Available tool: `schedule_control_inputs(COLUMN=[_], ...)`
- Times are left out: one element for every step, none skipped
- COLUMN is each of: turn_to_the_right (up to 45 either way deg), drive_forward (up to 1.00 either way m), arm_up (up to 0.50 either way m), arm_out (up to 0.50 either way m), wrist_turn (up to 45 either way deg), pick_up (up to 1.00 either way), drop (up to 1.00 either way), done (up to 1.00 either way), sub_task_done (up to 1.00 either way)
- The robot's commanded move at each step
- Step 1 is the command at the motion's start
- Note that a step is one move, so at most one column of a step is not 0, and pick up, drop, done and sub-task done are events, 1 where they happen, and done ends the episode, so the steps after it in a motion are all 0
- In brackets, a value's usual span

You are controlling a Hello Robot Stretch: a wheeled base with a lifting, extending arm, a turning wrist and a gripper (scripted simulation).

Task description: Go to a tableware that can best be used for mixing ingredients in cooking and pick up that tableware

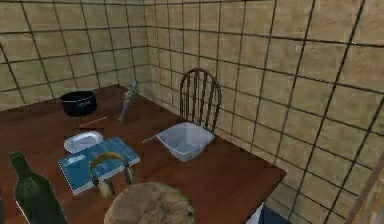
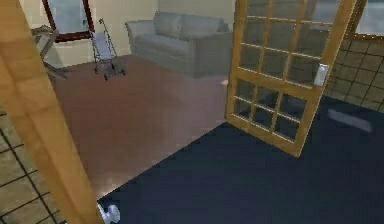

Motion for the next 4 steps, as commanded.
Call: schedule_control_inputs(turn_to_the_right=[-45.0, -42.0, 0.0, 0.0], drive_forward=[0.0, 0.0, 0.0, 0.0], arm_up=[0.0, 0.0, 0.5, 0.38], arm_out=[0.0, 0.0, 0.0, 0.0], wrist_turn=[0.0, 0.0, 0.0, 0.0], pick_up=[0.0, 0.0, 0.0, 0.0], drop=[0.0, 0.0, 0.0, 0.0], done=[0.0, 0.0, 0.0, 0.0], sub_task_done=[0.0, 0.0, 0.0, 0.0])
